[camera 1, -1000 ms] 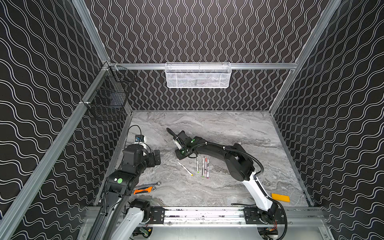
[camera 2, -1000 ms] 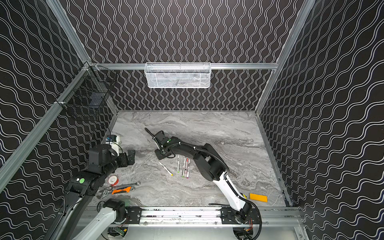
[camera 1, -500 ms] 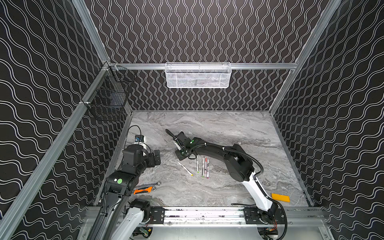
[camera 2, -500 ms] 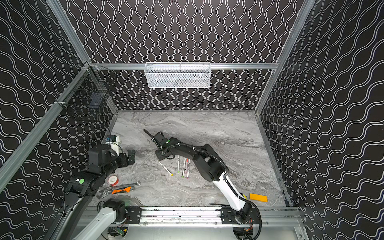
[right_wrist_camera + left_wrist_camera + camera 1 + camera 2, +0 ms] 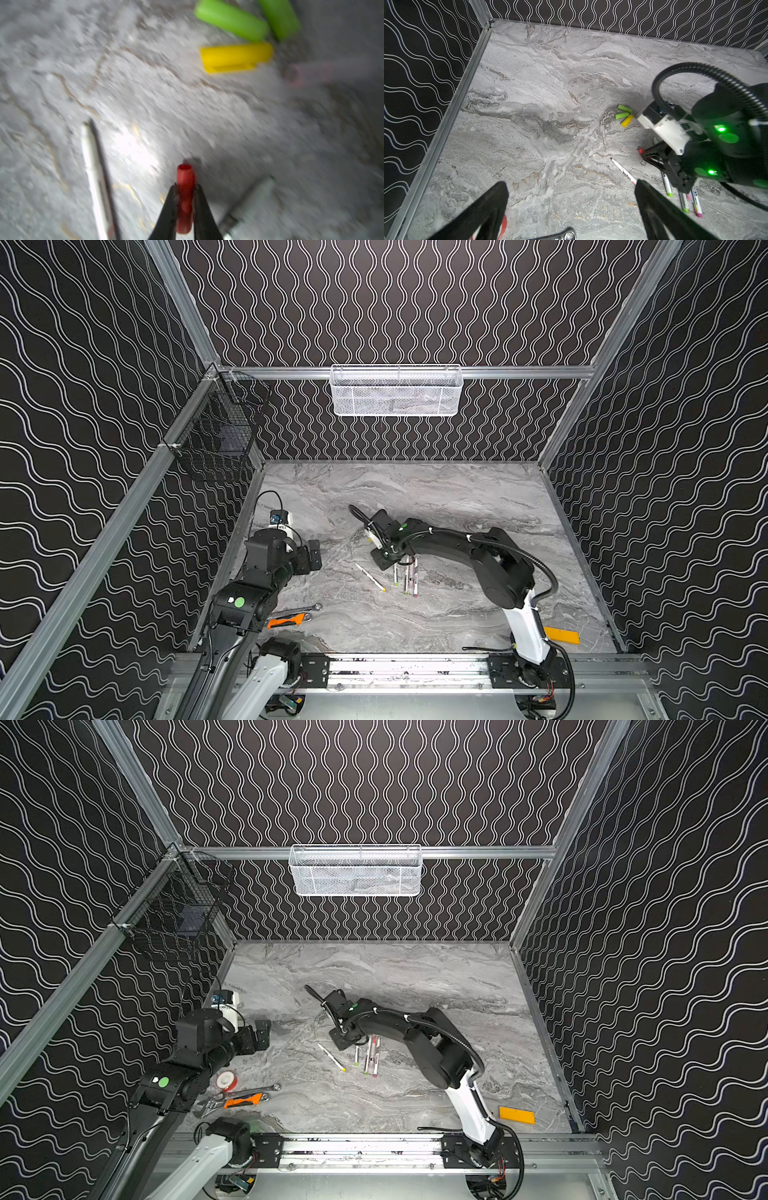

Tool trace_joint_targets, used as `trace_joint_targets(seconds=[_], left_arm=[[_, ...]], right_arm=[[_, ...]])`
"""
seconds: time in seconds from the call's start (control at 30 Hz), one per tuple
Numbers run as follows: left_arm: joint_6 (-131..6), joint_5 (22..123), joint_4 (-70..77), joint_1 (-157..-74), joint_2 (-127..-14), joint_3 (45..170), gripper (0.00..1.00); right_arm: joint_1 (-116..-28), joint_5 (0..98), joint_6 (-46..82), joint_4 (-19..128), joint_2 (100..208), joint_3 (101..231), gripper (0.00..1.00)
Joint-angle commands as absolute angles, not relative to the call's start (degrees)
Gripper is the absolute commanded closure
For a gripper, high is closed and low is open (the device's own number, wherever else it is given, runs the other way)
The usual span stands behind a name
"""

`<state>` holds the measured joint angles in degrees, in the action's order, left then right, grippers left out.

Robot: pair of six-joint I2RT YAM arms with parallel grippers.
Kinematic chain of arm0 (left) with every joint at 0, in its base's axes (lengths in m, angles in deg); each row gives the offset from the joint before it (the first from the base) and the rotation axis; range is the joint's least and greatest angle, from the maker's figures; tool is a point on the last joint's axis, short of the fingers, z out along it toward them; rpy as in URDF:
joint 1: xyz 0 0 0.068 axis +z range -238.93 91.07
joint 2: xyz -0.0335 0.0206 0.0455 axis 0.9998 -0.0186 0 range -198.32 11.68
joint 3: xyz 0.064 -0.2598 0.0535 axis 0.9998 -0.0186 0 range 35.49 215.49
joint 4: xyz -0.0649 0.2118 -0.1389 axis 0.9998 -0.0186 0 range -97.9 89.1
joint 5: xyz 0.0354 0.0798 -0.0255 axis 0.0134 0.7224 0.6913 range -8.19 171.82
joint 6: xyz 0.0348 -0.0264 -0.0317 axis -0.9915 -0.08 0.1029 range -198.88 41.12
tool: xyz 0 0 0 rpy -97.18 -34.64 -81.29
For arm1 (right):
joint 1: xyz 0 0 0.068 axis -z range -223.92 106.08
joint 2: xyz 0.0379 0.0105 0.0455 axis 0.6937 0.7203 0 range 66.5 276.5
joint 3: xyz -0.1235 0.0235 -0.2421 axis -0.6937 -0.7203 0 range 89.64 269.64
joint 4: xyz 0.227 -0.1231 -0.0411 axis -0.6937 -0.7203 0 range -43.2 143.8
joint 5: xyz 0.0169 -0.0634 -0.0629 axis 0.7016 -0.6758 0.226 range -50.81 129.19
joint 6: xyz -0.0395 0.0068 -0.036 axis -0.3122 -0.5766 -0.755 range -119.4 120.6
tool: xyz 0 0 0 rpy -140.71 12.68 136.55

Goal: Insert the pens into the pen caps

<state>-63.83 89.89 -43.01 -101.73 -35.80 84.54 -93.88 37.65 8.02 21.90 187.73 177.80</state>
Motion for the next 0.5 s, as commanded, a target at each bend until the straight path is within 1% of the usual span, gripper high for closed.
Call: trace_joint_targets(seconds=[0.0, 0.2, 0.37, 0.47], left_arm=[[-63.3, 89.9, -41.6, -101.6, -36.0, 84.5, 0.01], [-63.3, 90.2, -41.6, -101.6, -36.4, 84.5, 0.01], [-63.3, 90.5, -41.7, -101.6, -36.7, 84.6, 0.01], [-63.2, 90.6, -41.6, -101.7, -36.8, 84.5, 0.01]], right_arm=[[-90.9, 38.0, 5.8, 21.5, 183.6, 174.2, 0.88], [-81.3, 40.7, 3.5, 23.9, 177.6, 167.7, 0.88], [-74.9, 42.9, 1.7, 24.3, 178.0, 166.9, 0.88], [-73.0, 42.8, -0.3, 24.1, 179.6, 167.7, 0.87]])
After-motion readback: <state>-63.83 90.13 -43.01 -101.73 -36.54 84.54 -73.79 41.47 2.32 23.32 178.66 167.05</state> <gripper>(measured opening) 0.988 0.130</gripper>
